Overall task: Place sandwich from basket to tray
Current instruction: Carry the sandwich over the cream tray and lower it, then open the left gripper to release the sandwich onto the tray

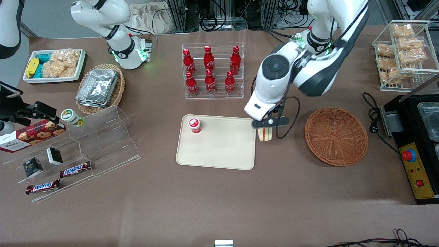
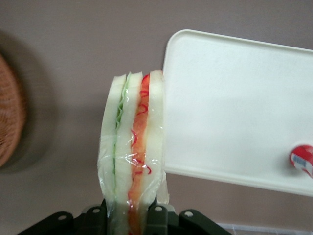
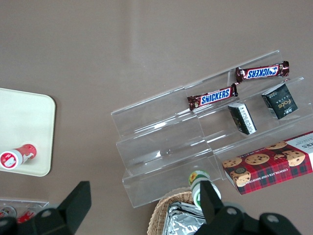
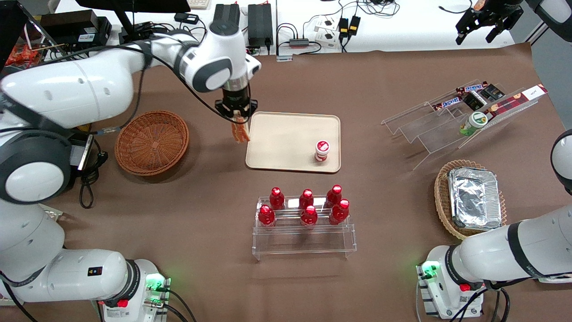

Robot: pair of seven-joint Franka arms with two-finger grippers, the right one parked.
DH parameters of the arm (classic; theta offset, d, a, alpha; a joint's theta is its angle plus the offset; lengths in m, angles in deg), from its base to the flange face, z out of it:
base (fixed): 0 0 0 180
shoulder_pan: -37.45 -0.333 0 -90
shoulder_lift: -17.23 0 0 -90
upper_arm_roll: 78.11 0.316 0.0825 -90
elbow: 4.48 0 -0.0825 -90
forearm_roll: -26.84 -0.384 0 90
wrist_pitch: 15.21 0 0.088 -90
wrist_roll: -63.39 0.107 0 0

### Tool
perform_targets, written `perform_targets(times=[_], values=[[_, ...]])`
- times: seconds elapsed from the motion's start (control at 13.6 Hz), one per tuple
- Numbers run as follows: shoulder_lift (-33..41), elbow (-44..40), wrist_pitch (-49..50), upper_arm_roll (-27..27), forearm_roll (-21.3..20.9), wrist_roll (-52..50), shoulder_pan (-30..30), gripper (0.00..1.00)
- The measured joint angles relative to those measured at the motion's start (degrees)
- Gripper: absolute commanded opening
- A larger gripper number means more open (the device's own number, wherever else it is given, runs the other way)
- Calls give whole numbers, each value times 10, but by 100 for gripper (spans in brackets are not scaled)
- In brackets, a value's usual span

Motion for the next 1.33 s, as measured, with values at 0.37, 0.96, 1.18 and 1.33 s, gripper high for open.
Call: perform_targets(times=[0.37, 0.96, 1.18, 1.33], values=[[-129, -39, -34, 0, -107, -54, 49, 29], [-210, -101, -34, 23, -152, -76, 85, 100], [-207, -131, -29, 23, -152, -104, 82, 100], [-181, -158, 5, 23, -152, -136, 73, 100]])
